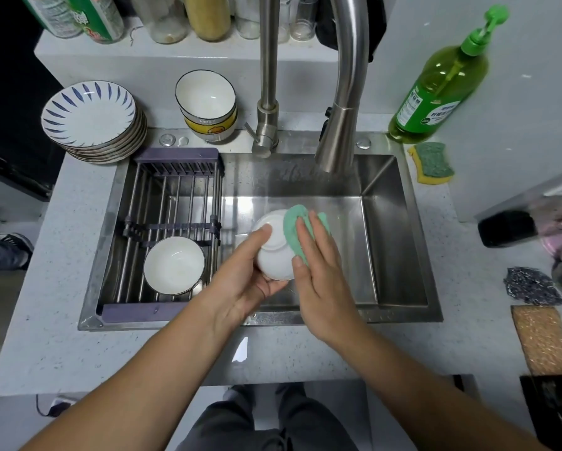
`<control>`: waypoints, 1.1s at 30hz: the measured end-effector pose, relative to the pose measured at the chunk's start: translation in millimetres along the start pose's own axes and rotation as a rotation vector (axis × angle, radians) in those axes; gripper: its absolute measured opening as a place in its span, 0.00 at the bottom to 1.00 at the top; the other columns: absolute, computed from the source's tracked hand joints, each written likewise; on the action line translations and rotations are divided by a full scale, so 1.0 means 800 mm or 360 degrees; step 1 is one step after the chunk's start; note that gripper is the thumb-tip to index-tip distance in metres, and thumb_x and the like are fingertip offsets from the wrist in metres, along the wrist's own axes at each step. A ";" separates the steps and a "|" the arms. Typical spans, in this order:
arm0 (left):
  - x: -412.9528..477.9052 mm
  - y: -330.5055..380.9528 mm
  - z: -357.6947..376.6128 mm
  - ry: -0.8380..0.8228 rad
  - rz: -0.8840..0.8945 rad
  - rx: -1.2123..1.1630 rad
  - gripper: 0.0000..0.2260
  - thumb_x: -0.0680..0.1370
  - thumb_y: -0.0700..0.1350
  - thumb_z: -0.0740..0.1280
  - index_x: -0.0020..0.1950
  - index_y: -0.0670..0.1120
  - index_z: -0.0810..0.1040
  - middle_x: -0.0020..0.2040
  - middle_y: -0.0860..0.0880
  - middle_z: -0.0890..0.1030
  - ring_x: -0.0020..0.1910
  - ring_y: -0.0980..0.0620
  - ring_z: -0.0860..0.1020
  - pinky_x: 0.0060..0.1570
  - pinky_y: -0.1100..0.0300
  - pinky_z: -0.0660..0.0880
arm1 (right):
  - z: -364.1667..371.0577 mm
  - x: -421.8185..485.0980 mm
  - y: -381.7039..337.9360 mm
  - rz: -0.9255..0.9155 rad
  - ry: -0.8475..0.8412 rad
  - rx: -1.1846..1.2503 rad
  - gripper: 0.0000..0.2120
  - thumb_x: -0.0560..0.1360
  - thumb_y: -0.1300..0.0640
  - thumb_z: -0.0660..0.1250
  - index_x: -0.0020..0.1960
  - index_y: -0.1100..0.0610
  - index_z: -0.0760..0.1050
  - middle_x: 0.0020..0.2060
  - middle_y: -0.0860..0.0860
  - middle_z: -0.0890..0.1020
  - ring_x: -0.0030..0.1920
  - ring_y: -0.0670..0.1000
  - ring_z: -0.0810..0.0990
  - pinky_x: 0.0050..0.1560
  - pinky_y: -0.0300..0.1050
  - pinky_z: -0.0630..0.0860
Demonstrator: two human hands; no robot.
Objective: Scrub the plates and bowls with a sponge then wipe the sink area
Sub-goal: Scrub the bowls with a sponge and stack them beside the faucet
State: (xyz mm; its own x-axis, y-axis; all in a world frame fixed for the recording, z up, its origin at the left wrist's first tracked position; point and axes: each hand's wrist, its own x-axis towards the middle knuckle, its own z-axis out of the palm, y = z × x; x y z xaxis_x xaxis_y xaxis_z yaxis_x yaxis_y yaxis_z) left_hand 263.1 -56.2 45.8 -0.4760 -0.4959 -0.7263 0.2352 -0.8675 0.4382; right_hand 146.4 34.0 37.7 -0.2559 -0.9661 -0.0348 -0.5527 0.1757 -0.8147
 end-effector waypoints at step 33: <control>0.017 -0.017 0.026 0.0059 0.0005 -0.0461 0.20 0.82 0.50 0.66 0.71 0.41 0.77 0.58 0.40 0.86 0.52 0.45 0.86 0.51 0.50 0.84 | 0.012 0.003 0.009 0.0044 0.0025 0.0003 0.25 0.83 0.49 0.48 0.80 0.42 0.51 0.80 0.39 0.44 0.80 0.44 0.42 0.80 0.49 0.49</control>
State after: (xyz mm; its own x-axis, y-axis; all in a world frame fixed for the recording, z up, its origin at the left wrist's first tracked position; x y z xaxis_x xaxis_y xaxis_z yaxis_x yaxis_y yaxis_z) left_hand 235.8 -50.3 41.0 -0.4447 -0.4949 -0.7465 0.4714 -0.8380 0.2747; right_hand 149.2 31.5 26.1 -0.2836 -0.9577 -0.0484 -0.5437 0.2022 -0.8146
